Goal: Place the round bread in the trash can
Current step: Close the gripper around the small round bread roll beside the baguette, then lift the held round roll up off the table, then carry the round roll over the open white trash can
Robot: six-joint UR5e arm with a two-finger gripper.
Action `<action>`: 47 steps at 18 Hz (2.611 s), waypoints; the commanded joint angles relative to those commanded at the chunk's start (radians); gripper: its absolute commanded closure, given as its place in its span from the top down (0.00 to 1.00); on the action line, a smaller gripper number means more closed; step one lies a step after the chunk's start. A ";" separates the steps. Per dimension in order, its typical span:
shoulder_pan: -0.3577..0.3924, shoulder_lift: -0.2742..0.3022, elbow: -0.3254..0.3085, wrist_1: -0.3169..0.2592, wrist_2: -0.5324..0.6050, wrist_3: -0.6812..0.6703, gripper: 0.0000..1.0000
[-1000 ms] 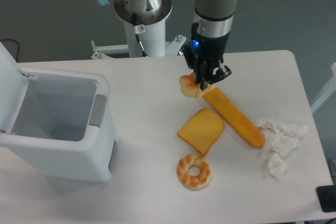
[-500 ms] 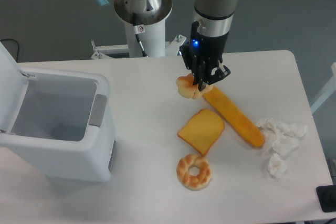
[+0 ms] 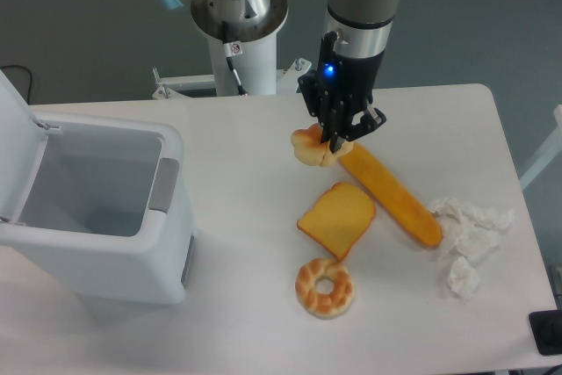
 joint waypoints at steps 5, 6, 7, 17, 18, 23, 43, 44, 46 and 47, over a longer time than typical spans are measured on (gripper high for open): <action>0.000 0.002 0.003 0.000 0.000 0.000 0.21; 0.000 0.002 0.003 -0.002 0.000 0.000 0.21; 0.000 0.002 0.003 0.000 -0.002 -0.002 0.21; -0.002 0.002 0.008 0.002 -0.020 -0.023 0.21; -0.002 0.002 0.008 0.003 -0.046 -0.046 0.21; 0.002 0.000 0.009 0.055 -0.150 -0.196 0.21; -0.011 0.044 0.021 0.169 -0.531 -0.824 0.21; -0.015 0.048 0.021 0.169 -0.535 -0.842 0.21; -0.041 0.051 0.020 0.172 -0.537 -0.870 0.22; -0.054 0.051 0.018 0.170 -0.537 -0.876 0.22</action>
